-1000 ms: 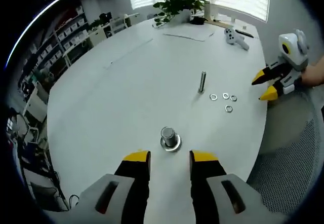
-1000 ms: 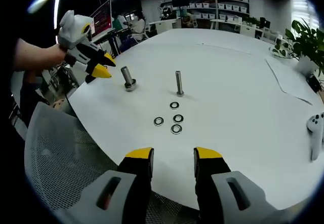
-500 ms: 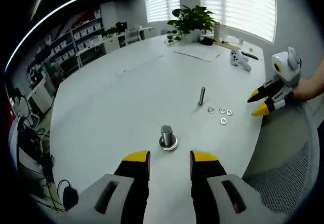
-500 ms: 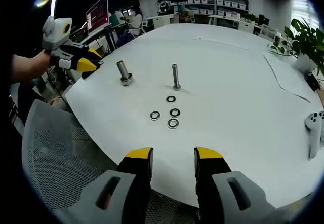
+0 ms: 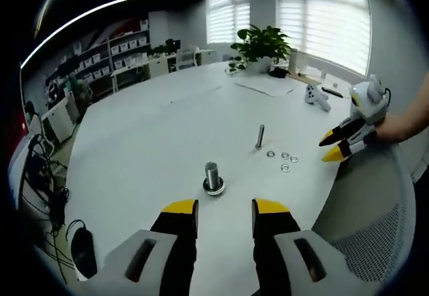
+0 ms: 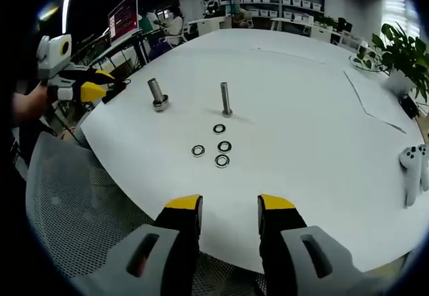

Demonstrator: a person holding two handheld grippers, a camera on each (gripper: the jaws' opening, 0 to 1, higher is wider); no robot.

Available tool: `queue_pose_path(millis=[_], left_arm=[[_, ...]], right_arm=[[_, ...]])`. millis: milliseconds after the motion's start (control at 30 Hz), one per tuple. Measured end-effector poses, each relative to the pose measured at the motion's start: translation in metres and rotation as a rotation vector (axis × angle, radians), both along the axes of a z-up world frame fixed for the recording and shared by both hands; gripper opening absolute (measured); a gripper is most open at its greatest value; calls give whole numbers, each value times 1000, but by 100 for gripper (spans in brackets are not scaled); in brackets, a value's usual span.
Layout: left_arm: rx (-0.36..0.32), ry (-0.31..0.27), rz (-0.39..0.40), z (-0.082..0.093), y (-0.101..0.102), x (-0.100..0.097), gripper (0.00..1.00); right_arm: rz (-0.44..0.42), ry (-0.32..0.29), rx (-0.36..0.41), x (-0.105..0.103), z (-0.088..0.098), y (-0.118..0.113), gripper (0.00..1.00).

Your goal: Place the washer onto the threaded stud by aligning its center hole with the stud, sliding it down to the base, and recovering from edge contact or off-axis alignment until the washer reaches the visible bottom stop.

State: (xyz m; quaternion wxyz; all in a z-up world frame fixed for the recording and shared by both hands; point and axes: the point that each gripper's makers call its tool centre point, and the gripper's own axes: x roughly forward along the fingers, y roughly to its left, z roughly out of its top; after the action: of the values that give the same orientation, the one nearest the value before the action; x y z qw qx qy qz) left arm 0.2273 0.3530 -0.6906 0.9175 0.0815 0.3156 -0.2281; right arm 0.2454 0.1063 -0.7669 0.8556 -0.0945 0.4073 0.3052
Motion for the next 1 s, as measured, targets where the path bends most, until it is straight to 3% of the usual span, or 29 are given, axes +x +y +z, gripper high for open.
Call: queue_pose_path(millis=[600, 1000], left_arm=[[-48, -34, 26, 0, 1, -21, 30], [-72, -41, 31, -7, -3, -22, 29]], right_arm=[[1, -1, -27, 0, -2, -3, 36], [-9, -4, -32, 1, -2, -5, 36]])
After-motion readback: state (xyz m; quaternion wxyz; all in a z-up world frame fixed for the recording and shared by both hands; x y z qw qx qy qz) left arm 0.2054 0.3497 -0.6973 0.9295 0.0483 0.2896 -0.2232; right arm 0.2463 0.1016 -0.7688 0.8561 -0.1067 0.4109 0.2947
